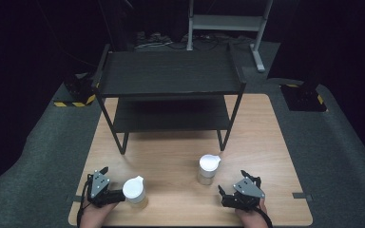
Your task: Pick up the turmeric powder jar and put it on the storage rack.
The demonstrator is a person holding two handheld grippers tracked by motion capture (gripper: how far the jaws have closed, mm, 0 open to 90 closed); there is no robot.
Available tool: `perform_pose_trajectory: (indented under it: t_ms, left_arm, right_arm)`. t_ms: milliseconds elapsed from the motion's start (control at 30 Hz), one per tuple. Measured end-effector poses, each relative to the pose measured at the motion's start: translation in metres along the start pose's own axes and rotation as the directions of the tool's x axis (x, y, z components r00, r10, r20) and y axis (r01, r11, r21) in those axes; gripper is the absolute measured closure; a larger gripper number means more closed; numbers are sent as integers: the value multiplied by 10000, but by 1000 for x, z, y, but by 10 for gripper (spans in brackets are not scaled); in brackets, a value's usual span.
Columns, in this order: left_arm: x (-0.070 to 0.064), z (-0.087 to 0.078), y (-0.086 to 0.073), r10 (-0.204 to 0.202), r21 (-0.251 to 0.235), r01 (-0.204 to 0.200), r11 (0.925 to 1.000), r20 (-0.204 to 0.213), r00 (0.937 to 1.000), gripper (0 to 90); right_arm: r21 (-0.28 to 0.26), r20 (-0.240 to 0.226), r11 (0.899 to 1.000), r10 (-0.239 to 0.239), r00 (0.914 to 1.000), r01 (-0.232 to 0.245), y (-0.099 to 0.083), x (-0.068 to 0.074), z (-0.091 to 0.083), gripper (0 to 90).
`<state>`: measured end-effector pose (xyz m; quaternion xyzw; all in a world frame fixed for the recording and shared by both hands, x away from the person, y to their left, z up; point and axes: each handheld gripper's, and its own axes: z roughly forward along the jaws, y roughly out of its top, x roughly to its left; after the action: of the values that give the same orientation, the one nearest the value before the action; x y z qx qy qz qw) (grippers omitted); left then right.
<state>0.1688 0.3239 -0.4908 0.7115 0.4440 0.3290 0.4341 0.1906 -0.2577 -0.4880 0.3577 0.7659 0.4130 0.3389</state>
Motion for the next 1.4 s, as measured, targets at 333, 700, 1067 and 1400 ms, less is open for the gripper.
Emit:
perform_pose_trajectory:
  t_ms: [333,700,1067,1400]
  left_arm:
    - [0,0,1,124,72,-125,9999,47,9999,5]
    - [-2,-3,-1,118,16,-118,9999,-67,9999,6]
    - [0,-6,-4,-102,-116,101,9999,-112,9999,8]
    - [6,-25,-11,-534,-532,526,9972,-144,9985,8]
  right_arm:
    - [112,-4,9999,-70,10000,71,2,1,1,3]
    - [83,68,10000,-47,10000,47,1,2,1,3]
    - [26,140,10000,-69,9999,69,0,3,0,3]
    - [1,188,10000,19,9998,-19,0,4,-1,3]
